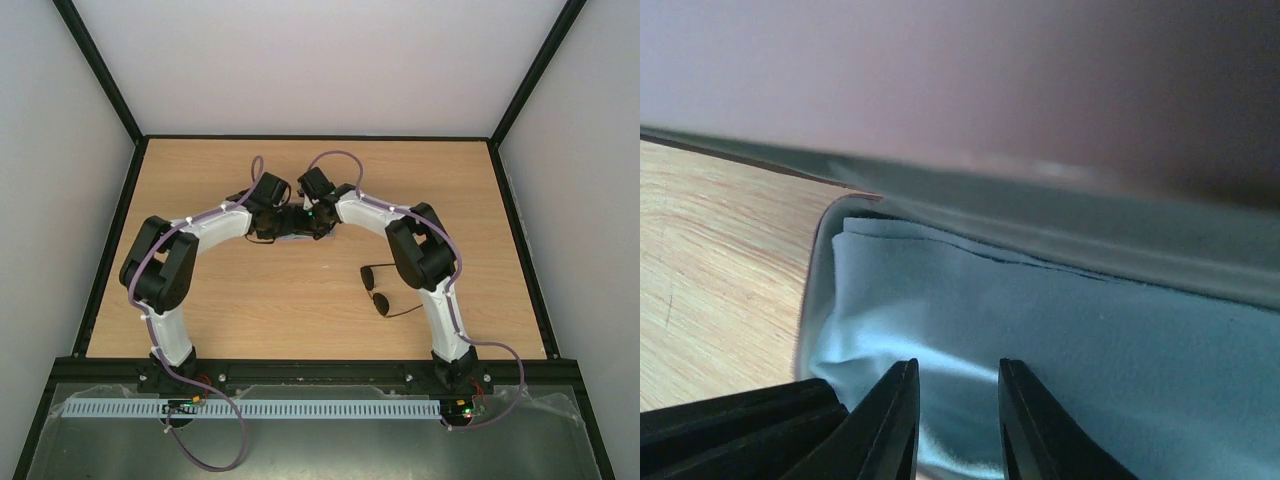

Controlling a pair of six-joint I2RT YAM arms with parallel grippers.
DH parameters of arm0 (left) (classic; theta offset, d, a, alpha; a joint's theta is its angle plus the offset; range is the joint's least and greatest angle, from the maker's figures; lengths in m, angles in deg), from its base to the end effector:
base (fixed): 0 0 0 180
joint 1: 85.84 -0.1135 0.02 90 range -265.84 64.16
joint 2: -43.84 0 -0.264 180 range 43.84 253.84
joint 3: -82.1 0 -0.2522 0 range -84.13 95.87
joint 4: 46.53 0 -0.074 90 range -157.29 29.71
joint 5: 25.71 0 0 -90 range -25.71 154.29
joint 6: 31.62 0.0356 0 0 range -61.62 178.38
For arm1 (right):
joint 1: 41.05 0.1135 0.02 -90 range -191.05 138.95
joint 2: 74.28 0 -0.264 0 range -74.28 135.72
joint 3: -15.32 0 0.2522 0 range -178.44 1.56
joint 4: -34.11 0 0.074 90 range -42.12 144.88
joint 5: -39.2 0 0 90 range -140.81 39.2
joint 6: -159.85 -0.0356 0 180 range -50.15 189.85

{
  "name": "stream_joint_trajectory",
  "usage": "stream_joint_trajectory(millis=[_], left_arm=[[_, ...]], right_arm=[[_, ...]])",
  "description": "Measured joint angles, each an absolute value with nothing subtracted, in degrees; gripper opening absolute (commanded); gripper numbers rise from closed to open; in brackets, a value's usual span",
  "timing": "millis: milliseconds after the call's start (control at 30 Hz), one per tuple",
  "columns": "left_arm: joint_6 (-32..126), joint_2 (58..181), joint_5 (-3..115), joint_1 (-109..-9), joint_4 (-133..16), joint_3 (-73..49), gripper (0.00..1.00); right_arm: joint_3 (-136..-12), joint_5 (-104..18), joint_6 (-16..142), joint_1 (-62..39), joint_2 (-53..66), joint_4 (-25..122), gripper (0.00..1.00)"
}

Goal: Organize the sunglasses
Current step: Adjust the glasses cleaning cloth in the sunglasses case.

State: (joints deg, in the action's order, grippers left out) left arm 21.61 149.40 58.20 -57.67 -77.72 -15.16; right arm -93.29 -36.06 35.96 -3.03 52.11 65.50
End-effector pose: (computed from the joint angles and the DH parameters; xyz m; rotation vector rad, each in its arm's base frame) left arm 0.3399 -0.1863 0.1815 -0.1506 2.6047 -0.5720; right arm 0.3786 0.3075 0.1670 -0.2175 2.5789 0.8356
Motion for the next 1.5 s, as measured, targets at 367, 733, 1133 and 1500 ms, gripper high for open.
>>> stream_joint_trajectory(millis=[367,733,1133,1500], left_arm=[[20.19,149.68,57.76,-56.51,-73.44,-18.62,0.09],[20.23,149.07,59.12,-56.19,-71.21,-22.95,0.08],[20.19,146.20,59.19,-56.10,-73.68,-25.26,0.10],[19.92,140.30,58.70,-56.76,-75.25,-25.28,0.15]], right_arm=[[-86.12,-38.01,37.80,-3.05,49.40,58.03,0.24],[-83.28,-36.24,36.81,-2.54,46.43,58.99,0.19],[-81.03,-38.60,32.90,-1.56,44.42,58.71,0.12],[-77.92,-49.55,30.96,3.16,41.66,56.65,0.18]])
